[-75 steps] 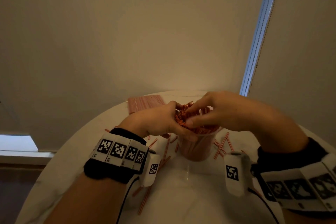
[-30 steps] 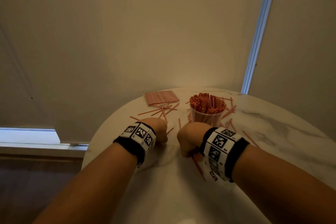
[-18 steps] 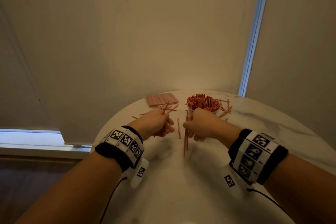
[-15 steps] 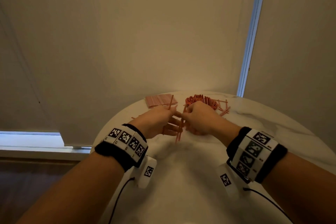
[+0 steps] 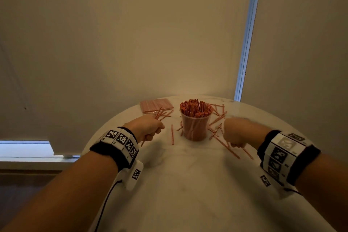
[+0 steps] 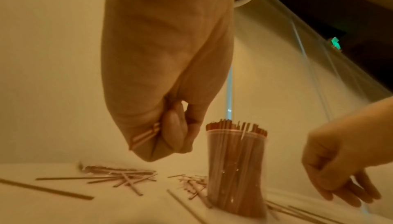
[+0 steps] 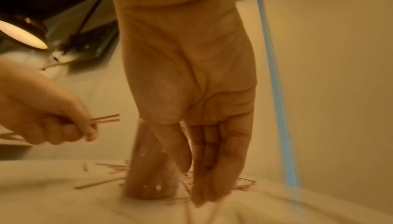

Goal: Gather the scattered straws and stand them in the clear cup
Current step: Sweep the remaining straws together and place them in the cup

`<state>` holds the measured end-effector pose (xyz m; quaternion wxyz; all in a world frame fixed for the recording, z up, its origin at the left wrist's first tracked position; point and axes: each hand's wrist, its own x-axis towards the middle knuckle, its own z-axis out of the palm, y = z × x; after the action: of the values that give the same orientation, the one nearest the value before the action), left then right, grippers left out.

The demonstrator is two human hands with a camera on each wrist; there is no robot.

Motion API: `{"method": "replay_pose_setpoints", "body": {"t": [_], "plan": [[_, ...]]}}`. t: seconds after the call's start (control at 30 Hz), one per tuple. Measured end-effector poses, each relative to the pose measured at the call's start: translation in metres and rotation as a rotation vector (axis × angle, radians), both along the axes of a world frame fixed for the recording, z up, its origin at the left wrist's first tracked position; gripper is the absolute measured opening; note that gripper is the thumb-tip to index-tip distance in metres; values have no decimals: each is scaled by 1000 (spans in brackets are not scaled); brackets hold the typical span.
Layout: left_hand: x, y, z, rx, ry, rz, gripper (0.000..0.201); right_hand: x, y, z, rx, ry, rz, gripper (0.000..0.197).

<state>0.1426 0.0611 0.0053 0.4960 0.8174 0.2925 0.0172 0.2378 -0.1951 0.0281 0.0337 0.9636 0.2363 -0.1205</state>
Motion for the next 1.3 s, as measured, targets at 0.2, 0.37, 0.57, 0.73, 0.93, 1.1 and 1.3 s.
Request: {"method": "replay_pose_setpoints", "body": {"t": [0.2, 0.37, 0.57, 0.73, 0.93, 1.1, 1.3], "plan": [[24, 10, -8, 470, 367, -163, 32, 39, -19, -24, -174, 23, -243, 57], [55, -11, -7, 659, 431, -243, 41, 65, 5, -39, -133, 38, -193, 70], [89, -4, -14, 493, 372, -224, 34, 72, 30, -25, -122, 91, -24, 40], [93, 2, -15, 520, 384, -252, 28, 70, 43, -23, -168, 160, 50, 20], [82, -4, -14, 759, 442, -322, 32, 65, 45, -29, -215, 91, 46, 24], [68, -15, -15, 912, 482, -338, 37, 50, 39, -31, -230, 109, -21, 19], [42, -18, -14, 986, 529, -371, 39, 37, 11, -24, -136, 256, -118, 15]]}}
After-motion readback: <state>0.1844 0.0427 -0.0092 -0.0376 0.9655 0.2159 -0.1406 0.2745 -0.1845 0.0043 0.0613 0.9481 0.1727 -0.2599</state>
